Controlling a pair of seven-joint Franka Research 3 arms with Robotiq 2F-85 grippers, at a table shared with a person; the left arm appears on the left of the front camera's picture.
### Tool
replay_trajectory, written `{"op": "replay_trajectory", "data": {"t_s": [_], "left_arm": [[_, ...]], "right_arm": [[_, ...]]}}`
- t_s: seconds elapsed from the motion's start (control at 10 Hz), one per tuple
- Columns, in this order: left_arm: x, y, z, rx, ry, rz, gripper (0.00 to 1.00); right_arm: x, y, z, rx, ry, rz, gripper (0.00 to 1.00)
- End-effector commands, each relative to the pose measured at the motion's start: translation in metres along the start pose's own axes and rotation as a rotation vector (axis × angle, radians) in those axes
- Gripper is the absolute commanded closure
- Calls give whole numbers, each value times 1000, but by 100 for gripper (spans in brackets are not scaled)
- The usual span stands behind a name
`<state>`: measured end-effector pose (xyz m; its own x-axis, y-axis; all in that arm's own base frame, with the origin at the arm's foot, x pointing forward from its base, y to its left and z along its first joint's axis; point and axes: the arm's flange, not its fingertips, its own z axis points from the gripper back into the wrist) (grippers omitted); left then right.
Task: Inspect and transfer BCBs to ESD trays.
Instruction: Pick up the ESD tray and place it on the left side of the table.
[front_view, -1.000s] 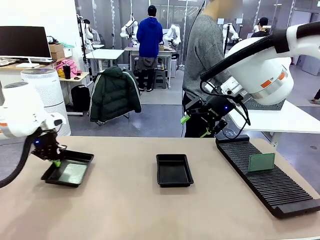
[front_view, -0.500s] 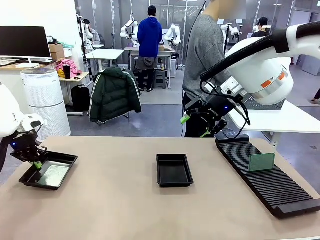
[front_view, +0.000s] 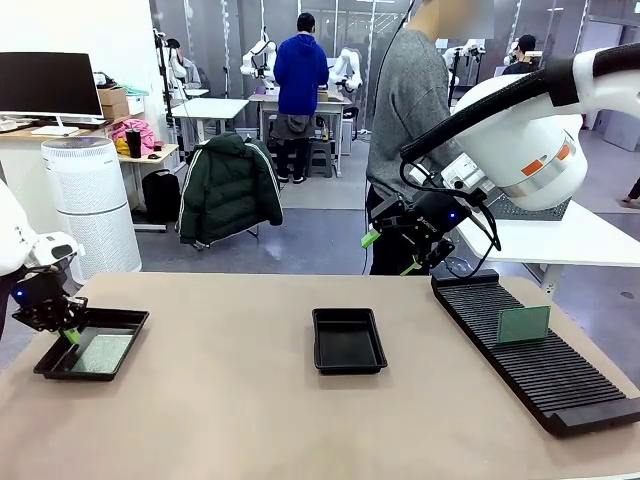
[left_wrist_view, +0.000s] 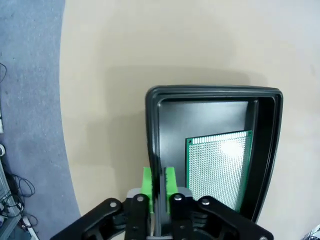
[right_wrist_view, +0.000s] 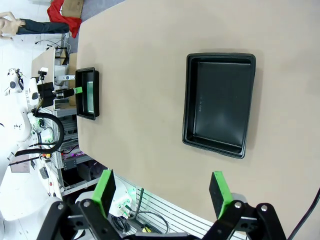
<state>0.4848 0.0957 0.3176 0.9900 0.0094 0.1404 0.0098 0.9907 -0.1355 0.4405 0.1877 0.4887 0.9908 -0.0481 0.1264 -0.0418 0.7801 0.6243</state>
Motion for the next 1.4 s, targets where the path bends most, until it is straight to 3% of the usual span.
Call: {"op": "replay_trajectory", "data": {"t_s": [0.0, 0.1, 0.3, 0.4, 0.5, 1.3], "left_arm": [[0, 7, 0, -40, 17, 7, 13], [-2, 7, 4, -53, 23, 23, 0], [-2, 10, 10, -43, 21, 33, 0], [-3, 10, 11, -41, 26, 35, 8], [-3, 8, 14, -47, 26, 39, 0], [1, -9, 92, -35, 25, 64, 0]], "right_arm": [[0, 1, 0, 1, -13, -14, 0], [0, 1, 0, 1, -13, -14, 0], [0, 1, 0, 1, -13, -14, 0], [0, 1, 0, 1, -13, -14, 0], [0, 1, 0, 1, -13, -14, 0], [0, 1, 0, 1, -13, -14, 0]]}}
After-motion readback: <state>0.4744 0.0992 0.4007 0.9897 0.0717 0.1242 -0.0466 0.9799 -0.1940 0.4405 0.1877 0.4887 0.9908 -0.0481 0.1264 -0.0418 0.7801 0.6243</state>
